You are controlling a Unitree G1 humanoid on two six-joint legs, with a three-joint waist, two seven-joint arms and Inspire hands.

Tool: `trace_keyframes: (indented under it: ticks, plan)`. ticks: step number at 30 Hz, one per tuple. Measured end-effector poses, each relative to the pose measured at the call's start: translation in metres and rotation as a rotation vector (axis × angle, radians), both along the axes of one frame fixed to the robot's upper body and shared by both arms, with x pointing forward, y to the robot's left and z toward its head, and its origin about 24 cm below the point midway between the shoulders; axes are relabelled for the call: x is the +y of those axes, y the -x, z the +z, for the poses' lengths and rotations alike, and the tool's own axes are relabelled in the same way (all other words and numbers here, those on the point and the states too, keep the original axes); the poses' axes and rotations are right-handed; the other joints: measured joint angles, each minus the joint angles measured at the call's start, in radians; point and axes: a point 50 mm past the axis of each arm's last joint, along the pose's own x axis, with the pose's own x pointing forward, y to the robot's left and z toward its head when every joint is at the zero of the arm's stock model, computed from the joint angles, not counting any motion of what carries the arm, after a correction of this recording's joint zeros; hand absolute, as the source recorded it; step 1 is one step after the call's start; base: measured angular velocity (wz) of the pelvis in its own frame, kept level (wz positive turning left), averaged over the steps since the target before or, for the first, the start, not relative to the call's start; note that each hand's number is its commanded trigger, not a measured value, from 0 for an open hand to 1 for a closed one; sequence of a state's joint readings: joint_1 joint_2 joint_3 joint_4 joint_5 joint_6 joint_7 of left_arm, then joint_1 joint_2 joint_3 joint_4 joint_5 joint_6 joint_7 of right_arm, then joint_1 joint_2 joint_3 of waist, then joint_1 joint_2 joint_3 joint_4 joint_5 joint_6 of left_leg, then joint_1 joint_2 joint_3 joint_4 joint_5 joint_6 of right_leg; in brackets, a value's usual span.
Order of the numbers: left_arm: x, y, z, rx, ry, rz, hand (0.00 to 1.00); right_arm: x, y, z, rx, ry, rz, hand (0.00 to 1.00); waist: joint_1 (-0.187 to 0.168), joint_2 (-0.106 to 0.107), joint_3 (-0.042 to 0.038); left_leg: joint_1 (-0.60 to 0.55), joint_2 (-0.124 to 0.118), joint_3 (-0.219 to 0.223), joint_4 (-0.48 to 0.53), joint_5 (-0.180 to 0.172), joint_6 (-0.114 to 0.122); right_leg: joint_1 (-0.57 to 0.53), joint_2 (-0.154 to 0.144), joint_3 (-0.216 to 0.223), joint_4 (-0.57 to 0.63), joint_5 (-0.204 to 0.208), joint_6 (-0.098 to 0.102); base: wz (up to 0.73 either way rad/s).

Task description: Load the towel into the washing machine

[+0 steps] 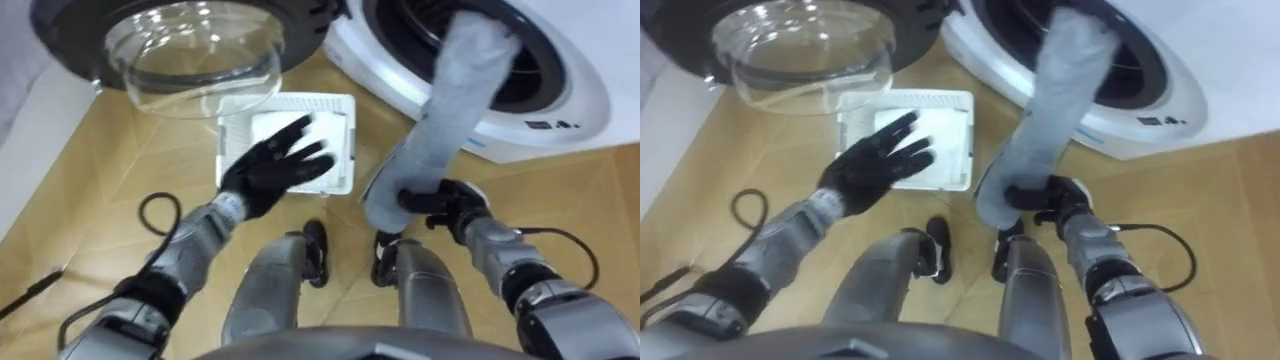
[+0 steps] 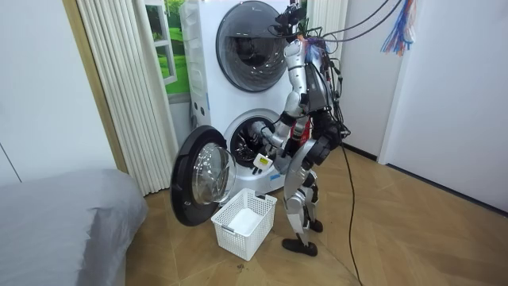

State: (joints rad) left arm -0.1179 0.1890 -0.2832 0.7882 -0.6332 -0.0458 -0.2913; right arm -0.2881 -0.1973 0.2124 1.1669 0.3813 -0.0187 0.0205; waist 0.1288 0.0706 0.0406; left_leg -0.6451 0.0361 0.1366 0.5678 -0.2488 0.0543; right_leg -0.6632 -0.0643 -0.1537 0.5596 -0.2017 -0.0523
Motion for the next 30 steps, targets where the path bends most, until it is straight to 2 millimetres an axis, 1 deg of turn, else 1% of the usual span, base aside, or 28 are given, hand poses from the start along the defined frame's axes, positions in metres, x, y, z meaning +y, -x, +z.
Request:
trace_keyframes:
  ticks: [2,5,6,8,11,19,22,25,26,27,28,29,30]
  plan:
    - [0.005,0.006,-0.008,0.041,-0.102,0.004,0.0,-0.005,-0.003,0.002,0.005,-0.004,-0.027,1.0,0.013,0.002,0.0005,-0.01,-0.009,-0.012,0.005,0.008,0.0,-0.007,-0.01,-0.016,0.015,0.0,0.0,0.17]
    - [0.006,0.01,-0.011,0.058,-0.187,-0.008,0.0,-0.012,-0.009,0.006,0.006,-0.007,-0.052,1.0,0.012,0.004,0.0013,-0.03,-0.019,-0.035,0.004,0.018,0.002,-0.016,-0.023,-0.04,0.017,-0.001,0.0,0.27]
    - [0.006,0.011,-0.012,0.061,-0.196,-0.007,0.0,-0.014,-0.01,0.007,0.006,-0.006,-0.056,1.0,0.012,0.004,0.0013,-0.034,-0.02,-0.038,0.005,0.019,0.002,-0.018,-0.024,-0.042,0.017,-0.001,0.0,0.2]
    - [0.005,0.01,-0.012,0.063,-0.225,-0.01,0.0,-0.021,-0.012,0.01,0.011,0.002,-0.071,1.0,0.012,0.003,0.0022,-0.04,-0.032,-0.05,0.008,0.023,0.004,-0.021,-0.036,-0.05,0.02,-0.008,0.002,0.17]
    - [0.006,0.01,-0.014,0.068,-0.265,-0.016,0.0,-0.029,-0.014,0.014,0.013,0.01,-0.094,1.0,0.012,-0.003,0.0073,-0.051,-0.048,-0.058,0.013,0.025,0.008,-0.034,-0.056,-0.058,0.052,-0.023,0.004,0.18]
    - [0.003,0.011,-0.014,0.061,-0.324,-0.064,0.0,-0.034,-0.021,0.019,0.007,0.014,-0.09,1.0,0.007,-0.009,0.0113,-0.08,-0.054,-0.07,0.021,0.029,0.009,-0.056,-0.068,-0.075,0.073,-0.034,0.002,0.09]
    - [0.003,0.006,-0.011,0.046,-0.333,-0.055,0.0,-0.036,-0.023,0.021,-0.009,-0.043,-0.125,1.0,0.008,-0.021,0.0193,-0.085,-0.06,-0.075,0.024,0.03,0.008,-0.065,-0.076,-0.078,0.087,-0.044,0.001,0.1]
    - [0.001,0.0,-0.006,0.017,-0.335,-0.049,0.0,-0.04,-0.027,0.026,-0.044,-0.137,-0.208,1.0,0.012,-0.028,0.0232,-0.113,-0.063,-0.081,0.043,0.03,0.007,-0.089,-0.081,-0.082,0.107,-0.048,0.001,0.09]
    - [0.0,-0.002,-0.004,0.003,-0.331,-0.049,0.0,-0.043,-0.029,0.029,-0.062,-0.173,-0.25,1.0,0.011,-0.033,0.0246,-0.128,-0.069,-0.079,0.055,0.03,0.007,-0.109,-0.091,-0.081,0.131,-0.056,0.002,0.11]
    - [0.0,-0.003,-0.002,-0.004,-0.329,-0.046,0.0,-0.044,-0.031,0.03,-0.071,-0.191,-0.274,1.0,0.011,-0.037,0.0271,-0.135,-0.072,-0.077,0.06,0.03,0.007,-0.12,-0.095,-0.077,0.144,-0.058,0.004,0.08]
    - [0.0,-0.004,0.0,-0.014,-0.325,-0.029,0.0,-0.046,-0.036,0.035,-0.098,-0.236,-0.328,1.0,0.013,-0.049,0.0317,-0.147,-0.079,-0.07,0.064,0.03,0.008,-0.144,-0.105,-0.068,0.168,-0.064,0.003,0.07]
    - [0.0,-0.005,0.0,-0.015,-0.326,-0.02,0.0,-0.048,-0.042,0.04,-0.131,-0.275,-0.381,1.0,0.012,-0.054,0.0344,-0.16,-0.085,-0.069,0.074,0.03,0.008,-0.16,-0.114,-0.066,0.189,-0.07,0.002,0.08]
    - [0.0,-0.005,0.0,-0.014,-0.33,-0.016,0.0,-0.049,-0.044,0.043,-0.147,-0.295,-0.409,1.0,0.011,-0.056,0.0343,-0.167,-0.087,-0.068,0.081,0.03,0.008,-0.166,-0.117,-0.066,0.196,-0.073,0.002,0.11]
